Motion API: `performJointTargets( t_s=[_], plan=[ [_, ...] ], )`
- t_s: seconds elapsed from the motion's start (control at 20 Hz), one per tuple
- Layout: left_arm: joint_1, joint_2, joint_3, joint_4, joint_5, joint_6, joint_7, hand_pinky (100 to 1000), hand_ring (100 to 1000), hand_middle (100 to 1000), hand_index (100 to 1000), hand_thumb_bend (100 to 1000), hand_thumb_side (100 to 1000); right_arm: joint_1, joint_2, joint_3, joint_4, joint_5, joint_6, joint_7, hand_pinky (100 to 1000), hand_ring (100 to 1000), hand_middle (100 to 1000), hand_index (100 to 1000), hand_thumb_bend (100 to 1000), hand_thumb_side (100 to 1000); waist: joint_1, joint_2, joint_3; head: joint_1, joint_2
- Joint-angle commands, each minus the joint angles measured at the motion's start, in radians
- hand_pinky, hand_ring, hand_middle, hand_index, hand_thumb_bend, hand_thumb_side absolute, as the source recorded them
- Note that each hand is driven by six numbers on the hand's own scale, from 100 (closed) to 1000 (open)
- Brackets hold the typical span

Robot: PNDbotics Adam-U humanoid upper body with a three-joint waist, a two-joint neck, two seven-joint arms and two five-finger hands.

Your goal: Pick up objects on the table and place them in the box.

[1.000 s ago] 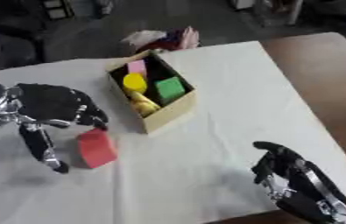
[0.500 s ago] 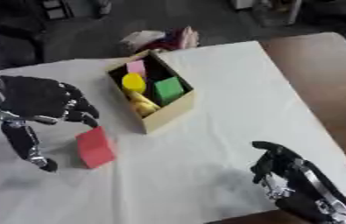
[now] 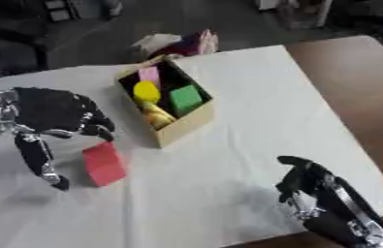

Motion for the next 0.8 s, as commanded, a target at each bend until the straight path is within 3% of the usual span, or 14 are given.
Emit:
performJointTargets(
  t_s=[0.05,0.45,0.65,0.8],
  plan=[
    [-0.027,-0.008,0.007,0.036,-0.045,-0.106,-0.052,823,811,834,900,682,607,-0.011,-0.012,-0.001,-0.013,0.0,-0.002,0.001,699,467,482,853,100,358,-0.004,-0.011,0.002,-0.001,-0.012],
    [-0.045,-0.059,0.005,0.126,-0.13,-0.129,0.032,821,805,825,894,638,587,-0.011,-0.01,0.001,-0.013,-0.001,-0.001,0.002,699,467,482,853,100,359,-0.007,-0.01,0.0,-0.001,-0.011],
    [-0.05,-0.08,0.008,0.161,-0.147,-0.131,0.073,808,782,798,872,559,545,-0.011,-0.009,0.001,-0.013,-0.002,-0.001,0.002,699,467,482,853,100,359,-0.009,-0.01,-0.001,-0.001,-0.012],
    [-0.052,-0.093,0.013,0.181,-0.143,-0.13,0.111,774,723,732,811,449,472,-0.011,-0.008,0.0,-0.013,-0.002,-0.001,0.003,699,467,482,853,100,358,-0.009,-0.01,-0.001,-0.003,-0.013]
  ],
)
